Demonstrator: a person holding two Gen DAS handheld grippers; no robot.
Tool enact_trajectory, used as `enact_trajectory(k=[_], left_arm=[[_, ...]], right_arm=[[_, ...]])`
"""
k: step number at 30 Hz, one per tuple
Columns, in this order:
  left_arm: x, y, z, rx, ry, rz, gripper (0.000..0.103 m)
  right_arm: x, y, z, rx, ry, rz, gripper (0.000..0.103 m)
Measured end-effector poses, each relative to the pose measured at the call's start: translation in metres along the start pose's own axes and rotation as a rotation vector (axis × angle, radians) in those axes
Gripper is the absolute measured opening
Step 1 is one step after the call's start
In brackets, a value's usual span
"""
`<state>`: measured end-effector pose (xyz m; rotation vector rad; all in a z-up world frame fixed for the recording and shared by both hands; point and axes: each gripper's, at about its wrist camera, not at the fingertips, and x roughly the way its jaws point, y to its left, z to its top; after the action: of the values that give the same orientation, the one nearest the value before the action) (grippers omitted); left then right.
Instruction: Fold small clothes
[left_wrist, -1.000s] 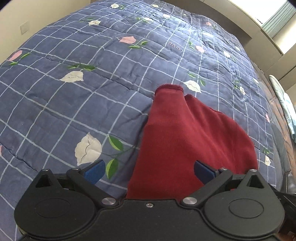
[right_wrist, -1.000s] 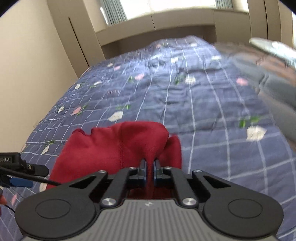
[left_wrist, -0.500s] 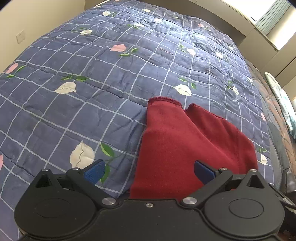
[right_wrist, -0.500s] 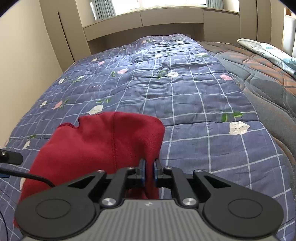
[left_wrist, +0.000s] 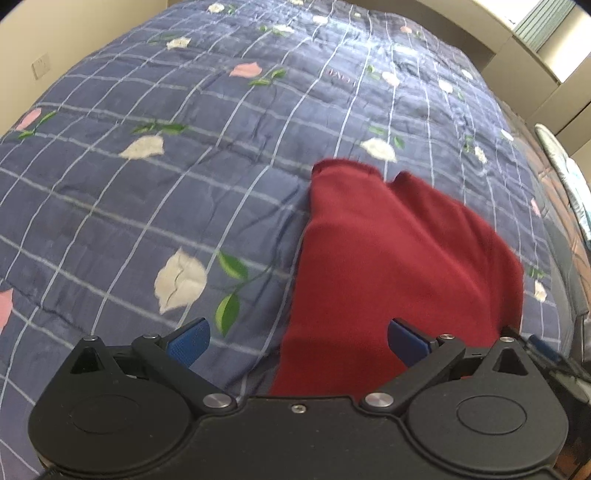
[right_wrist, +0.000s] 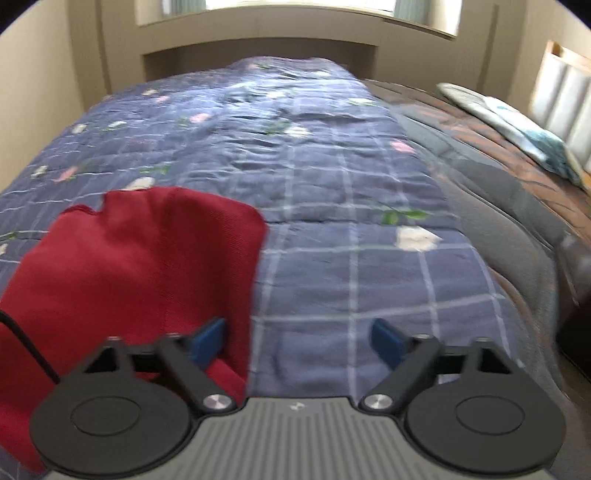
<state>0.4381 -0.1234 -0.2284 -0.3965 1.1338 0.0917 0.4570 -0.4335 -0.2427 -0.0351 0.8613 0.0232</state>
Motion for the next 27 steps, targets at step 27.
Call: enact_trajectory(k=[27], left_arm=[[0.01,-0.01,-0.009,0.107,0.111,-0.056,0.102]], right_arm=[[-0.038,-0.024,-0.023,0.245,0.061,0.297,0.103]])
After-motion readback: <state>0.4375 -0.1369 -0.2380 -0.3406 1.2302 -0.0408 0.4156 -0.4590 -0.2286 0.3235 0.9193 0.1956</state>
